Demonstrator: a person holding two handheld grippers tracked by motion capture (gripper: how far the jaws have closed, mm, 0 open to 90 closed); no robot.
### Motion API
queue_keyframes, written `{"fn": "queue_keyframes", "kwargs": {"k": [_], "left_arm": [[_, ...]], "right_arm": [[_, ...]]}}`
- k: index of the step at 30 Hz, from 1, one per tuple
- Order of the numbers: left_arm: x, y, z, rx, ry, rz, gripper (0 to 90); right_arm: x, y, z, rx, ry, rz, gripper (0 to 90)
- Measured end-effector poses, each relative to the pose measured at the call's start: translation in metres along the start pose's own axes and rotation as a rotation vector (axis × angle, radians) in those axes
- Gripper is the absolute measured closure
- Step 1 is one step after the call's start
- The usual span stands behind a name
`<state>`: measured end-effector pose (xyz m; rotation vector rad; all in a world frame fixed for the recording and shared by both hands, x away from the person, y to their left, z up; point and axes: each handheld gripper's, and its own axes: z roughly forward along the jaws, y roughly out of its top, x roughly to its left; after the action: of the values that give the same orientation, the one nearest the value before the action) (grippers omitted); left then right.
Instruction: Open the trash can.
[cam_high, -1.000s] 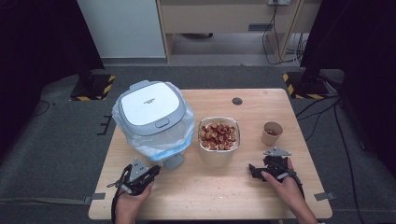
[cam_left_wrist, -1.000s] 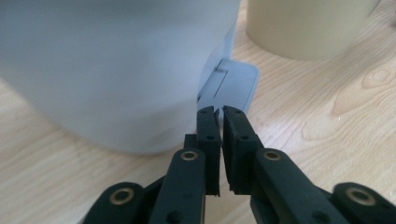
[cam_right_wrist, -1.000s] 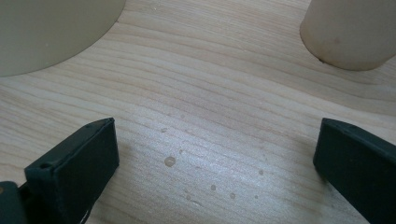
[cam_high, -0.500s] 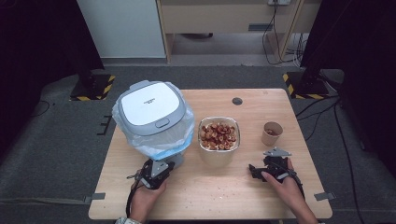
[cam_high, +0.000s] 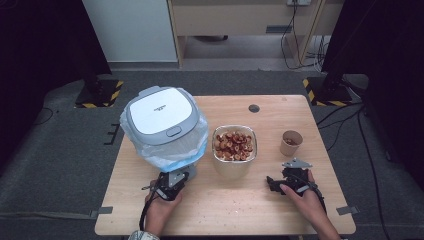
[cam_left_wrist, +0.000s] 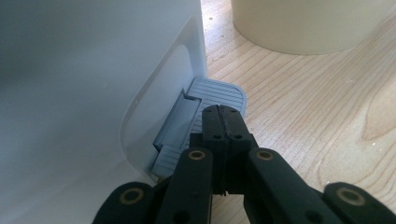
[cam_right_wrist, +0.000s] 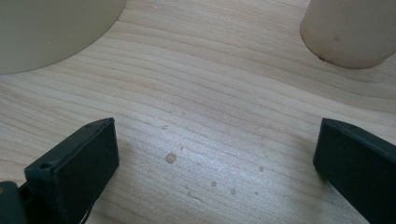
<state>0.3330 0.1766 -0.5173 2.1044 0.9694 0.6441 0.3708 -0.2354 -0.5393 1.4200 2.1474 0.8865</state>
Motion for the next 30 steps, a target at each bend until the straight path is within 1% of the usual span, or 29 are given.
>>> {"fn": "queue_keyframes", "kwargs": {"k": [3,5,7,8,18,30], "left_arm": [[0.0004,-0.0004,0.0008,0.010,0.000,0.003,89.5],[-0.0012,-0.0021,0.0044,0.020,0.005,0.002,89.6],[-0.0005,-0.0027,0.0055,0.026,-0.001,-0.002,89.5],[0.0007,-0.0047,0.0066,0.021,-0.010,-0.032,89.6],[0.0029,-0.0058,0.0070,0.019,-0.021,-0.055,89.5],[0.0036,-0.0058,0.0070,0.020,-0.024,-0.061,89.5]], "right_arm": [[0.0000,-0.0002,-0.0002,0.001,-0.001,0.000,0.6],[0.0000,-0.0002,-0.0002,0.001,-0.001,0.000,0.6],[0.0000,-0.0001,-0.0002,0.001,0.000,0.000,0.6],[0.0000,-0.0001,-0.0002,0.001,-0.001,0.000,0.6],[-0.0004,-0.0003,-0.0005,0.001,0.005,-0.002,0.6],[-0.0017,-0.0003,-0.0005,0.000,0.013,-0.009,0.6]]}}
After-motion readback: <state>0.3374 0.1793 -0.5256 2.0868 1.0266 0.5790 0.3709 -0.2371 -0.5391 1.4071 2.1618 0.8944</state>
